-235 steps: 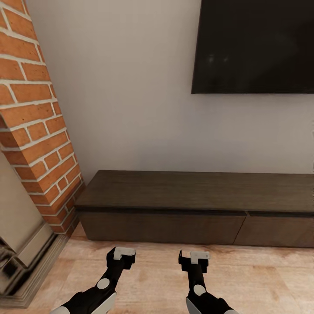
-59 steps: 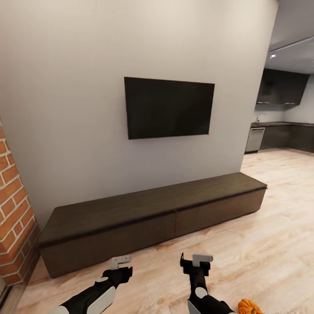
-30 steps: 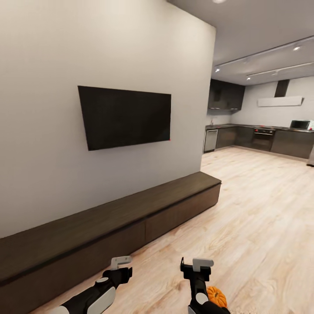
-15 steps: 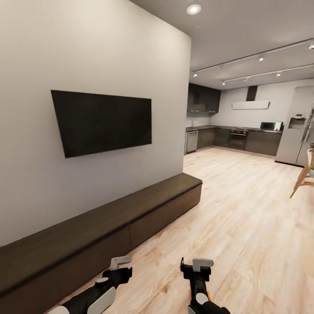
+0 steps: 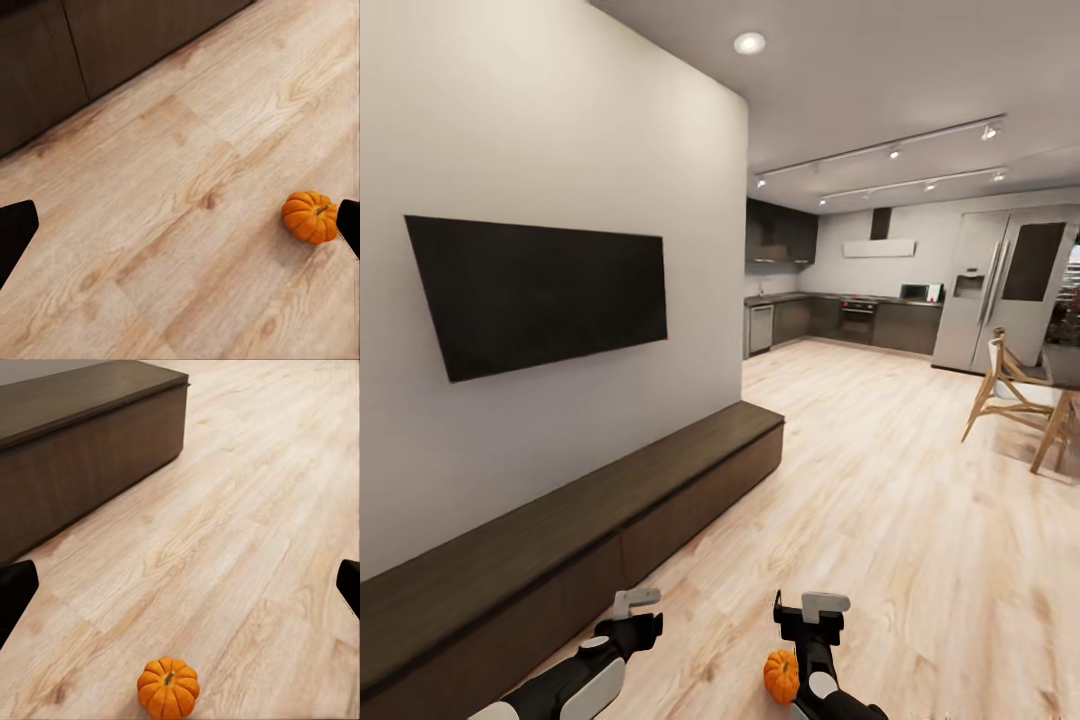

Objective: Place each of the two pumpkins and all three candles from the living room inside a cabinet in the living room (use any cabinet), then make sure every cabinet is closed, and position the cauldron so it is next to a table in the living room.

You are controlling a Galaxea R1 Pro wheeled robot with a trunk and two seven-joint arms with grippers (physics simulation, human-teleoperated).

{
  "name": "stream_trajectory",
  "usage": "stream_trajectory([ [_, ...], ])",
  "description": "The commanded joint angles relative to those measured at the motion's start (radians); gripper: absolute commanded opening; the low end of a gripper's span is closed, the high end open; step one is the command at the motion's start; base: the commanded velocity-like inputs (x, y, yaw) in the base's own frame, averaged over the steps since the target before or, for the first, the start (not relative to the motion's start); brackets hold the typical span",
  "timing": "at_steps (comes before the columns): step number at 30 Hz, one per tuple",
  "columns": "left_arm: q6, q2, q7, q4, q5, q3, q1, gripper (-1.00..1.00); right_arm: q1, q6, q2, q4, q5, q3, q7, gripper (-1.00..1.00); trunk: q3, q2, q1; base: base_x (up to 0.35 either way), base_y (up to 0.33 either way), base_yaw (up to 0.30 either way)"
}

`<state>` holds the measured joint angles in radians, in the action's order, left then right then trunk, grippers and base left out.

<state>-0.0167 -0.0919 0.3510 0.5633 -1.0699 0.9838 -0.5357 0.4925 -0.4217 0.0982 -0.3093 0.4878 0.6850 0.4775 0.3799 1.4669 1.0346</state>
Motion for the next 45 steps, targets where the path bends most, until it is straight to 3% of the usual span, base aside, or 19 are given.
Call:
stream_trajectory([
  [1,-0.002,-0.002,0.009,0.003,-0.004,0.007,-0.001,1.0,0.001,-0.005,0.0,0.001,0.009,0.008,0.004,1.0,-0.003,-0.007,-0.004,0.0,0.0,-0.266],
  [45,-0.004,0.0,0.01,0.002,-0.006,0.007,-0.001,1.0,0.001,-0.004,-0.001,0.011,0.01,0.008,0.004,1.0,-0.182,-0.315,-0.173,0.0,0.0,-0.254],
])
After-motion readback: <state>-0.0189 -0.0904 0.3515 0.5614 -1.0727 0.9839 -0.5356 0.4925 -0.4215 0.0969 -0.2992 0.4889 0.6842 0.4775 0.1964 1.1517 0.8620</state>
